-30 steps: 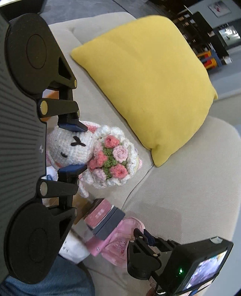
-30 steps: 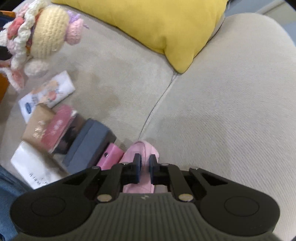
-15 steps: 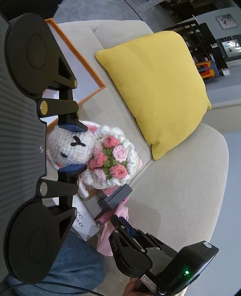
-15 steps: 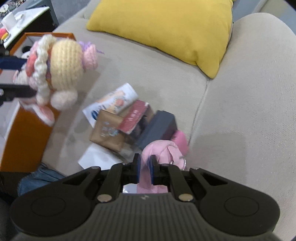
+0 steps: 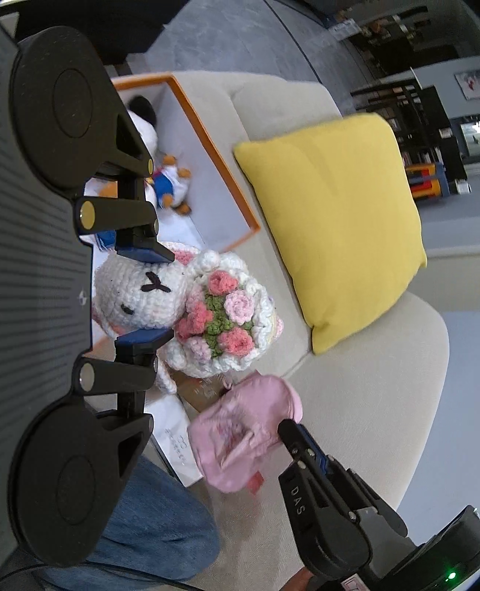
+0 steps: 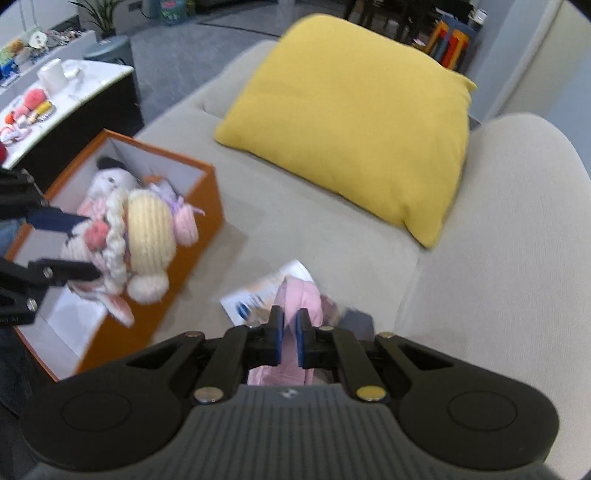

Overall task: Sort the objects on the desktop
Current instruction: 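Lower the sheep into the orange box and open the left tool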

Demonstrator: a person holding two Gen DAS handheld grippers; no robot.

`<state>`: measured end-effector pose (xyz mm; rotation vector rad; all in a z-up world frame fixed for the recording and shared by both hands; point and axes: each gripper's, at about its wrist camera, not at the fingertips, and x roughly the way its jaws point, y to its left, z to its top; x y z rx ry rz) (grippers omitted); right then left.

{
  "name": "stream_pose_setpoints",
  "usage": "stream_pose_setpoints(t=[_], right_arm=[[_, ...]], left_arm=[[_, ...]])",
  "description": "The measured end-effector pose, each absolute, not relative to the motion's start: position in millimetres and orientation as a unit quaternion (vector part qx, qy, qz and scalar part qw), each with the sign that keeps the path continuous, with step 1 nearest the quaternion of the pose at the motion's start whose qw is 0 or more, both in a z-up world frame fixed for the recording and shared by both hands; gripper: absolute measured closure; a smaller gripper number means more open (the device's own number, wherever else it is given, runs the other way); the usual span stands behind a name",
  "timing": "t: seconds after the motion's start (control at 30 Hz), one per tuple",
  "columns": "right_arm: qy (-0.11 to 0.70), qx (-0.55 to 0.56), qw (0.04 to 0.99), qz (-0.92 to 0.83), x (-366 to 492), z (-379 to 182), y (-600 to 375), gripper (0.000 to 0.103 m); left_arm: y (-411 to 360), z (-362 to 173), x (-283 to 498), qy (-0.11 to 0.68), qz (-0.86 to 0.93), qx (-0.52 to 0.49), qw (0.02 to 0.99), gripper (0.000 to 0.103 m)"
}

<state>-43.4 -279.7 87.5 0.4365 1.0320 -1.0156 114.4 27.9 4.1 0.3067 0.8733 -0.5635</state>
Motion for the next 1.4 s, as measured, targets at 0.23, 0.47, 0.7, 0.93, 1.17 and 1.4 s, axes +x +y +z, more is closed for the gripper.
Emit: stream_pose_setpoints(t=[0.23,0.47,0.7,0.93,1.17,1.4], right_arm=[[0.453,0.213,0.744,-0.443,-3,75,-288,0.096],[0.443,0.232,0.738,-0.453,13,35,-290,0.096],[0.453,0.234,0.731,-0.454,-5,27,-258,0.096],[0.493,0.281,0.714,-0.409,-20,21,-235,0.093],[0.501,0.27,0.716,-0.404,-17,24,-238,0.069],[0.505,0.264,0.717,-0.401,-14,27,-254,0.064]], left_arm=[[65,1,107,0.431,-0.233,0.134,0.861,0.061],[80,-14,105,0.445,-0.229,0.122,0.857,0.061],[82,-38,110,0.477,-0.224,0.11,0.843,0.061],[86,-40,127,0.477,-0.201,0.067,0.853,0.061],[75,-56,163,0.485,-0.168,0.038,0.857,0.061],[70,-68,186,0.484,-0.147,-0.005,0.863,0.061]])
